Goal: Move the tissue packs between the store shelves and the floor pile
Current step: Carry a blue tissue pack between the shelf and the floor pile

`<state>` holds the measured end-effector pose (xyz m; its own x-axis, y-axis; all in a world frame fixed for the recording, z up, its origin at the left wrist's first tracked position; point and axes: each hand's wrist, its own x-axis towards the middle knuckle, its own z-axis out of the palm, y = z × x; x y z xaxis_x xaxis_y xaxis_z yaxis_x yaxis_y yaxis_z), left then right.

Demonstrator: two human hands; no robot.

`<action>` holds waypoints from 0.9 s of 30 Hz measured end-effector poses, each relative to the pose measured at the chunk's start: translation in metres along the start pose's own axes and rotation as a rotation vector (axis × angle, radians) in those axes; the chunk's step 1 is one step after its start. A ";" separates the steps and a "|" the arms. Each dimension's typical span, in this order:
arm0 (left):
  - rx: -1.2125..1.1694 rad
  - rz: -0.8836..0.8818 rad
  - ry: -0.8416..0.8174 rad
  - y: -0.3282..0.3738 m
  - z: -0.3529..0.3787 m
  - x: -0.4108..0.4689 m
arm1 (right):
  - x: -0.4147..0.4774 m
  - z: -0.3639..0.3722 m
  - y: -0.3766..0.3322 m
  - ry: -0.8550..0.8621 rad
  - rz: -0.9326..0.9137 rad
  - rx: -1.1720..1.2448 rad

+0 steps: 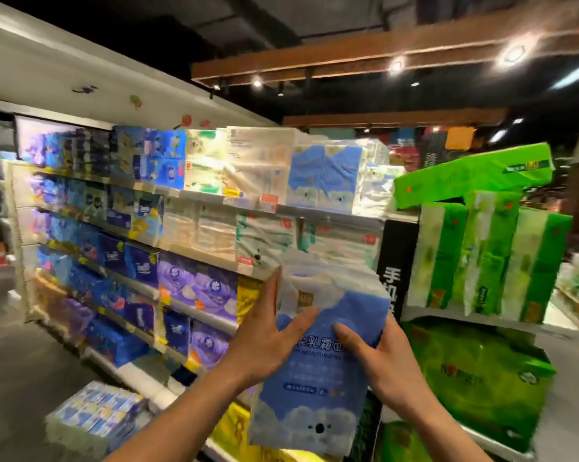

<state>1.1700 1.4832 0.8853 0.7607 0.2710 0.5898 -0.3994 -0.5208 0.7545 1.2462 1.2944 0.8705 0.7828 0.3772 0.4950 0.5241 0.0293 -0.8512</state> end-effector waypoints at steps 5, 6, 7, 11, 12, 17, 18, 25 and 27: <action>-0.019 0.127 -0.149 -0.020 -0.014 0.128 | 0.100 0.004 -0.014 0.163 -0.102 -0.152; -0.037 0.149 -0.164 -0.025 -0.012 0.150 | 0.119 0.001 -0.016 0.184 -0.129 -0.181; -0.058 0.171 -0.175 -0.029 -0.009 0.173 | 0.138 -0.003 -0.017 0.197 -0.151 -0.202; -0.083 0.284 -0.182 -0.042 0.012 0.257 | 0.212 -0.024 -0.021 0.208 -0.224 -0.312; -0.082 0.303 -0.179 -0.045 0.017 0.278 | 0.230 -0.031 -0.022 0.206 -0.247 -0.337; -0.069 0.415 -0.161 -0.047 0.044 0.379 | 0.328 -0.071 -0.040 0.098 -0.374 -0.477; -0.068 0.438 -0.159 -0.045 0.048 0.402 | 0.347 -0.079 -0.044 0.074 -0.401 -0.502; -0.107 0.499 -0.122 -0.036 0.080 0.536 | 0.467 -0.124 -0.059 0.109 -0.418 -0.654; -0.090 0.511 -0.119 -0.039 0.092 0.565 | 0.491 -0.136 -0.056 0.152 -0.408 -0.715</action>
<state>1.6629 1.5820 1.1626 0.5081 -0.0951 0.8560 -0.7728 -0.4892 0.4044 1.6468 1.3525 1.1850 0.4952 0.3338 0.8021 0.8226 -0.4770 -0.3093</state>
